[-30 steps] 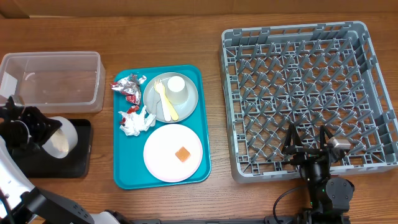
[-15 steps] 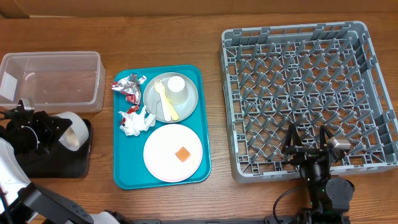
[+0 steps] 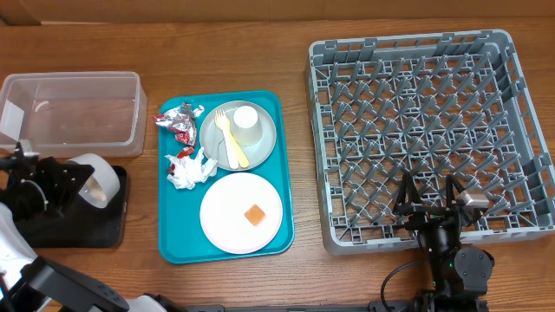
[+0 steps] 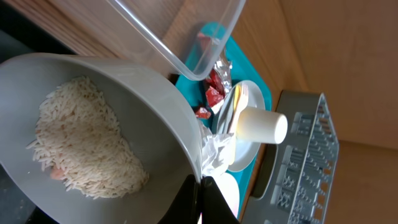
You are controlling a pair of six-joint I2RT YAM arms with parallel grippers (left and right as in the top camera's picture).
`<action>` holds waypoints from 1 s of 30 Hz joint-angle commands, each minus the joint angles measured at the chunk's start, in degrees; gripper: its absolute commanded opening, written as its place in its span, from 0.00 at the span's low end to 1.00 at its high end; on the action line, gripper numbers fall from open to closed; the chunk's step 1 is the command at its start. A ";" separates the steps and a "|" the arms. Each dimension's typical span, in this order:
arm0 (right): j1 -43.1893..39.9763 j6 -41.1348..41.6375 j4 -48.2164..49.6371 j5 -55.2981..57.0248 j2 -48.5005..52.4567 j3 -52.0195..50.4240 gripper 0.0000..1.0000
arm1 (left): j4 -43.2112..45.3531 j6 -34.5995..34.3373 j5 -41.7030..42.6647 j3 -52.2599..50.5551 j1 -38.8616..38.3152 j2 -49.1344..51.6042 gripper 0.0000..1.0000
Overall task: Sort waste into correct bins and load items into the dishwasher rack
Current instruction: 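Tilt the bowl with the left gripper, pouring rice onto the black tray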
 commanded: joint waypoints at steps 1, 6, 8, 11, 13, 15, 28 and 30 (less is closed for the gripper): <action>-0.33 -0.42 0.20 0.35 -0.07 -0.59 1.00 | -0.68 2.95 3.26 -0.31 2.25 0.26 0.04; -0.33 -0.42 0.20 0.35 -0.07 -0.59 1.00 | -0.87 4.55 6.10 -0.66 5.66 0.28 0.04; -0.33 -0.44 0.20 0.35 -0.07 -0.59 1.00 | -1.16 7.04 11.26 -1.09 7.54 0.28 0.04; -0.33 -0.42 0.20 0.35 -0.07 -0.59 1.00 | -1.33 7.17 12.33 -1.77 8.98 0.35 0.04; -0.33 -0.44 0.20 0.35 -0.07 -0.59 1.00 | -1.31 7.23 12.31 -2.58 9.51 0.35 0.04; -0.33 -0.44 0.20 0.35 -0.07 -0.59 1.00 | -1.09 7.89 12.50 -3.72 9.92 0.35 0.04; -0.33 -0.44 0.20 0.35 -0.07 -0.59 1.00 | 1.55 12.33 19.82 -7.34 14.32 0.68 0.04; -0.33 -0.42 0.20 0.35 -0.07 -0.59 1.00 | 1.46 14.84 21.27 -7.34 14.91 0.83 0.04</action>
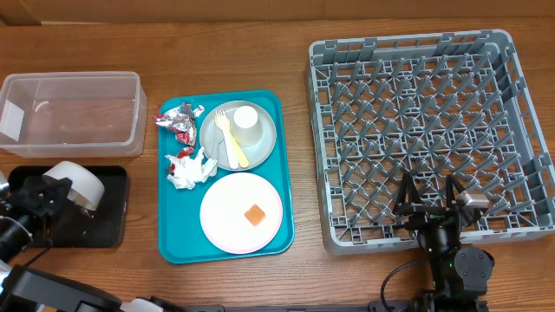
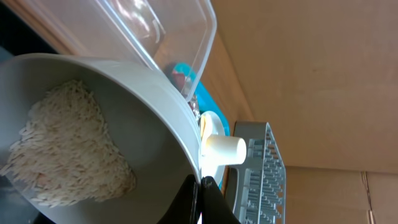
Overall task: Sort waste into correct bins and load items into the dishwasher rack
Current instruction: 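Tilt the bowl with the left gripper, pouring rice onto the black tray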
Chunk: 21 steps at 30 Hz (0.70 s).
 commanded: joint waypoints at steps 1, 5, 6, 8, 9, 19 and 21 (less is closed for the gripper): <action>-0.33 -0.39 0.22 0.33 -0.07 -0.59 1.00 | 0.13 5.27 5.95 -0.68 1.29 0.63 0.04; -0.33 -0.42 0.22 0.33 -0.07 -0.59 1.00 | 0.66 6.23 8.17 -0.96 1.84 0.72 0.04; -0.33 -0.42 0.22 0.33 -0.07 -0.59 1.00 | 0.76 6.67 8.20 -0.96 1.84 0.74 0.04; -0.33 -0.39 0.22 0.33 -0.07 -0.59 1.00 | 0.81 7.74 8.24 -0.96 1.84 0.94 0.04; -0.33 -0.42 0.22 0.33 -0.07 -0.59 1.00 | 0.83 8.20 8.26 -0.96 1.84 0.98 0.04; -0.33 -0.42 0.22 0.33 -0.07 -0.59 1.00 | 2.12 8.92 13.35 -0.96 3.85 1.05 0.04; -0.33 -0.39 0.22 0.33 -0.07 -0.59 1.00 | 2.03 8.90 13.42 -1.05 4.37 1.05 0.04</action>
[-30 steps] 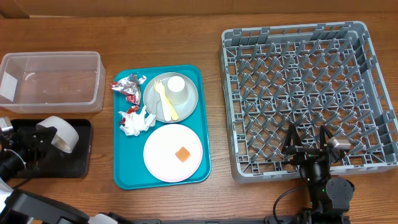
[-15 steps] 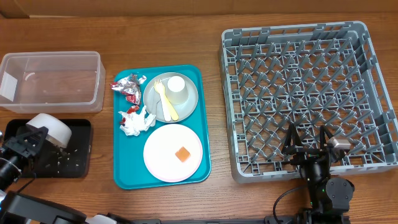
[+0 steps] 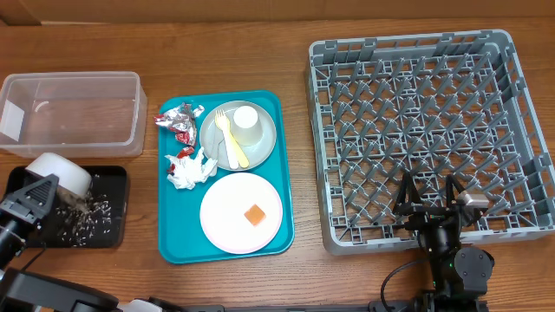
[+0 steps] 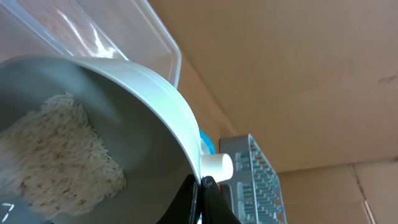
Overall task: Sort waste into correct bins and load items into the dishwasher rack
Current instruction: 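Tilt the bowl with the left gripper, pouring rice onto the black tray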
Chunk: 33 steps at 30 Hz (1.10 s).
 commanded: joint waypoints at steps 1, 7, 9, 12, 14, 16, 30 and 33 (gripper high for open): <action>-0.33 -0.42 0.20 0.35 -0.07 -0.59 1.00 | 0.22 1.53 4.20 -0.61 1.22 0.57 0.04; -0.33 -0.39 0.20 0.35 -0.07 -0.59 1.00 | 0.39 1.55 4.57 -1.01 2.29 0.57 0.04; -0.33 -0.42 0.20 0.35 -0.07 -0.59 1.00 | 0.42 1.55 4.79 -1.05 2.64 0.57 0.04; -0.33 -0.39 0.20 0.35 -0.07 -0.59 1.00 | 0.39 1.57 4.66 -1.09 2.69 0.57 0.04; -0.33 -0.42 0.20 0.35 -0.07 -0.59 1.00 | 0.37 1.57 4.70 -1.16 2.69 0.57 0.05; -0.33 -0.42 0.20 0.35 -0.07 -0.59 1.00 | 0.37 1.57 4.76 -1.16 2.69 0.57 0.04; -0.33 -0.42 0.20 0.35 -0.07 -0.59 1.00 | 0.24 1.60 4.72 -1.16 2.58 0.57 0.04; -0.33 -0.42 0.20 0.35 -0.07 -0.59 1.00 | 0.28 1.68 6.10 -1.16 2.60 0.57 0.04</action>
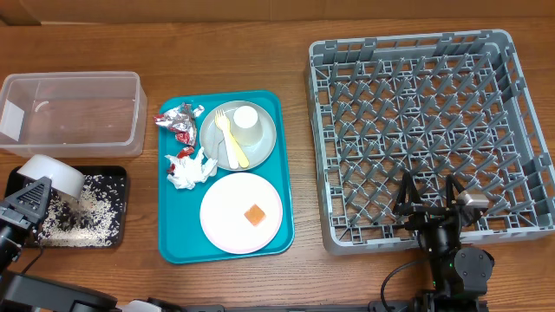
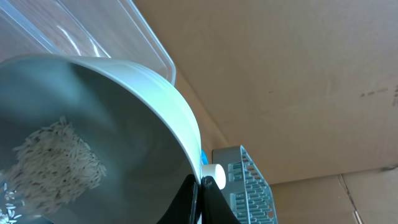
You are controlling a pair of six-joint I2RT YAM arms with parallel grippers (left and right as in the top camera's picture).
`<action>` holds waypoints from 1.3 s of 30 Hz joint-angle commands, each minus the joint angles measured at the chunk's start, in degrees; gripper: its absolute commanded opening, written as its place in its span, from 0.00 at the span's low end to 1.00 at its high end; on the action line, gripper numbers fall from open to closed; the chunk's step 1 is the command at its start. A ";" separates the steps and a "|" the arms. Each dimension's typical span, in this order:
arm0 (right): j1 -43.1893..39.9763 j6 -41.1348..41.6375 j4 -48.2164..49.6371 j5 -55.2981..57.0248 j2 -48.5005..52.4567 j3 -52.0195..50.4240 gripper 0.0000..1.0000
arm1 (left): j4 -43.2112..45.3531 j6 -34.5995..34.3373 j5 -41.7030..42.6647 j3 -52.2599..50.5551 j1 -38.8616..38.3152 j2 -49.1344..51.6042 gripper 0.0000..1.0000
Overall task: Sort waste into correct bins and load items into the dishwasher rack
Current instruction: 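Tilt the bowl with the left gripper, pouring rice onto the black tray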
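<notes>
My left gripper is shut on the rim of a white bowl, tipped steeply over the black bin at the table's left front. Rice lies scattered in that bin, and a smaller patch of rice still clings inside the bowl. On the teal tray are a grey plate with a cup and fork, wrappers, crumpled tissue, and a white plate bearing a food piece. The right gripper rests open at the grey dishwasher rack's front edge.
A clear plastic bin stands behind the black bin at the far left. Cardboard walls the table's back edge.
More rice has dropped from the bowl into the black bin, which now holds a broad heap. The bowl is tipped further and holds less rice. The right arm has not moved.
My left gripper held the rice-filled bowl by its rim above the black bin, which held no rice. A second later it was lower and turning over. Then scattered grains showed in the bin, and now most of the rice lies there.
</notes>
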 commanded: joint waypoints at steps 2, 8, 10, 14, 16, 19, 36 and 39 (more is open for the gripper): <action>-0.33 -0.42 0.24 0.35 -0.07 -0.59 1.00 | 2.32 1.07 3.39 -0.63 0.26 0.57 0.04; -0.33 -0.39 0.24 0.35 -0.07 -0.59 1.00 | 6.54 -2.62 6.16 -0.63 0.28 0.57 0.04; -0.33 -0.42 0.24 0.35 -0.07 -0.59 1.00 | 6.91 -5.53 6.86 -0.63 0.33 0.57 0.04; -0.33 -0.42 0.24 0.35 -0.07 -0.59 1.00 | 7.30 -6.23 4.39 -0.63 0.33 0.57 0.04; -0.33 -0.42 0.24 0.35 -0.07 -0.59 1.00 | 7.15 -5.05 4.33 -0.63 0.33 0.57 0.04; -0.33 -0.39 0.24 0.35 -0.07 -0.59 1.00 | 7.41 -4.96 3.58 -0.63 0.33 0.57 0.04; -0.33 -0.42 0.24 0.35 -0.07 -0.59 1.00 | 11.41 -10.69 1.68 -0.63 0.22 0.85 0.04; -0.33 -0.42 0.24 0.35 -0.07 -0.59 1.00 | 10.75 -7.26 3.08 -0.63 0.20 0.90 0.04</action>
